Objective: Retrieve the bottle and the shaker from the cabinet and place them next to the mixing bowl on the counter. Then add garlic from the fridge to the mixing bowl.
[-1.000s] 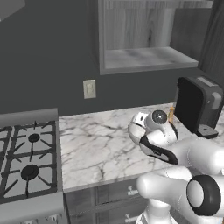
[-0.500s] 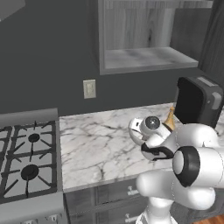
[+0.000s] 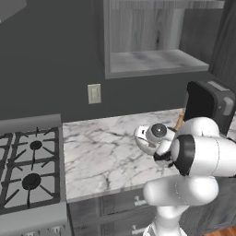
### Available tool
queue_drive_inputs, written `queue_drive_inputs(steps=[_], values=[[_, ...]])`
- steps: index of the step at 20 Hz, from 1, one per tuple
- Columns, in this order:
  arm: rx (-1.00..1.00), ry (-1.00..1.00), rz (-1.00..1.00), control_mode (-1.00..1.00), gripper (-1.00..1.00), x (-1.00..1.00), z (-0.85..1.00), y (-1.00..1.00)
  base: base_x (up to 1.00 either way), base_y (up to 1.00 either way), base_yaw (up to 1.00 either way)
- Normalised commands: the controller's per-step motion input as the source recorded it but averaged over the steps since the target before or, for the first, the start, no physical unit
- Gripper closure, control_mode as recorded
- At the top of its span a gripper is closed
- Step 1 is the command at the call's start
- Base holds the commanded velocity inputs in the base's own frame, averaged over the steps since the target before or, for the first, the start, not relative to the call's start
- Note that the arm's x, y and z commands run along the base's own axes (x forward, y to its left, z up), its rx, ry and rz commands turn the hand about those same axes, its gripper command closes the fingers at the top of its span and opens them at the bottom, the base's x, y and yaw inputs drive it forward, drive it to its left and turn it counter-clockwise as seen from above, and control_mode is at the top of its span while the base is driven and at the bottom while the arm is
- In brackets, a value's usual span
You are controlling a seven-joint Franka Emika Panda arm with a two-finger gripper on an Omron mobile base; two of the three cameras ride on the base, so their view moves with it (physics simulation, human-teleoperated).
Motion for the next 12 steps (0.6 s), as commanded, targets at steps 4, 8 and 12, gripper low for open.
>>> queue_drive_inputs(steps=[4,8,12], values=[[0.00,-0.03,0.03,-1.00,-1.00,0.06,-0.01,0.00,0.00,0.00,0.00],[0.01,-0.08,0.05,-1.00,-1.00,0.00,0.25,-0.11,0.00,0.00,0.00],[0.05,-0.13,0.03,-1.00,-1.00,0.00,0.75,-0.12,0.00,0.00,0.00]])
